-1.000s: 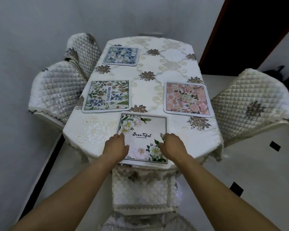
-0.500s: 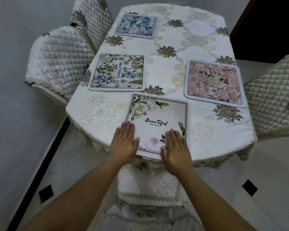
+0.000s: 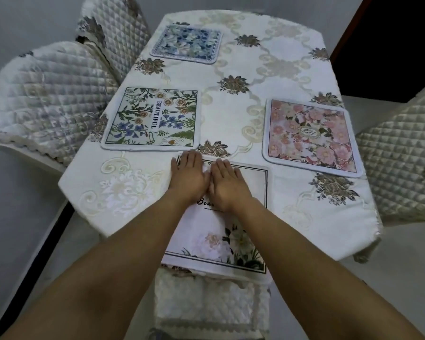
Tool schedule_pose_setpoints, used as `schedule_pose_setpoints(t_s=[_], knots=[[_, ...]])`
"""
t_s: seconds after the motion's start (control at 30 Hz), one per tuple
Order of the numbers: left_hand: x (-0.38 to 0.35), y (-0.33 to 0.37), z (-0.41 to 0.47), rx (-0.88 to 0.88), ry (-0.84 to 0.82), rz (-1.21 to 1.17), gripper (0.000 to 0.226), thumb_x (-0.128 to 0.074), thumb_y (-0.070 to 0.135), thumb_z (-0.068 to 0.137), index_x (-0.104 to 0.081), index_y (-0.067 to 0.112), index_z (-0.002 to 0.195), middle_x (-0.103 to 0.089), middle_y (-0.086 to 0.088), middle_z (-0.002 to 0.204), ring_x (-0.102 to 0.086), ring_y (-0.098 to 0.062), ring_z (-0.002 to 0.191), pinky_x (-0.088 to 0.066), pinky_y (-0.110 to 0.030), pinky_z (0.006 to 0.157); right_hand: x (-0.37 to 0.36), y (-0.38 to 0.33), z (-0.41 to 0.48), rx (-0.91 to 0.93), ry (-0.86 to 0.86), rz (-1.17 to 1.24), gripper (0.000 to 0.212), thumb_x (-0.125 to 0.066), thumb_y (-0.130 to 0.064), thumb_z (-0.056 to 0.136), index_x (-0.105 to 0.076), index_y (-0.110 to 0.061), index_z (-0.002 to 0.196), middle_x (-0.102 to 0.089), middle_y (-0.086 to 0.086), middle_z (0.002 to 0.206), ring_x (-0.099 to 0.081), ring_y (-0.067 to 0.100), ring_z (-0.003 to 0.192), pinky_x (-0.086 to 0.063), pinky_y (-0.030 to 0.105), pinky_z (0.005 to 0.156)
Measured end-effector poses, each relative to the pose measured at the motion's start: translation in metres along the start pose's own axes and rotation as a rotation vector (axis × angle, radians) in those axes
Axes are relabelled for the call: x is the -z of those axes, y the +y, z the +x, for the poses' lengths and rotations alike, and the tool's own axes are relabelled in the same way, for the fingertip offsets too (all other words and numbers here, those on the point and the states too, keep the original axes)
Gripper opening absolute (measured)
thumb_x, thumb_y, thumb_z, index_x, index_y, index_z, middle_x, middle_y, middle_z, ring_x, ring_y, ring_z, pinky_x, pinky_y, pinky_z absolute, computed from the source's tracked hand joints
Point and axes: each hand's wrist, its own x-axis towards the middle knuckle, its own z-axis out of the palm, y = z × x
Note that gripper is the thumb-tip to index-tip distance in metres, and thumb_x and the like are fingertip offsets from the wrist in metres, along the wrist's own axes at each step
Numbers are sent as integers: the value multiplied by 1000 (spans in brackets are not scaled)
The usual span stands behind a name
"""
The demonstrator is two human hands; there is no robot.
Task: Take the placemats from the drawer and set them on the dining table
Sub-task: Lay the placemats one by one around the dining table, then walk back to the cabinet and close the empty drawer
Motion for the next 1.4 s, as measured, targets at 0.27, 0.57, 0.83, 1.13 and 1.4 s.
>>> schedule_pose_setpoints(t_s=[0.27,0.57,0.83,1.13,1.4], knots=[[-15,-21,12,-60,114,18,73,-23,58,96,-18,14,154,-16,-10,163,-10,-26,151,-11,-50,120,-6,57,-9,-110,158,-22,68,-24,-41,97,-13,-6,155,-10,12,164,-3,25,151,-1,41,123],[-13,-35,-10,-14,79,-12,70,-20,45,100,-18,-3,151,-18,-25,159,-11,-39,149,-12,-53,120,-2,83,-53,-245,147,8,63,-25,-34,101,-12,-3,154,-8,15,164,-1,27,151,0,45,123],[-21,-33,-143,-8,-6,-2,81,-11,53,97,-20,-8,150,-21,-28,157,-18,-42,147,-13,-49,119,-36,31,-186,-220,99,91,65,-25,-37,97,-22,-3,153,-15,13,161,-11,30,150,-4,40,121],[70,10,-199,-117,-227,101,38,-48,38,91,-54,9,116,-57,-12,120,-56,-29,112,-46,-36,88,71,-6,-253,-300,-80,13,30,-44,-25,90,-54,-10,114,-60,13,116,-58,31,105,-45,36,87],[167,121,-243,-392,-6,215,27,-48,35,94,-57,14,109,-63,-8,107,-59,-28,98,-37,-36,71,168,3,-334,-333,93,-33,11,-48,-25,85,-45,-15,88,-59,12,104,-59,33,97,-37,33,69]])
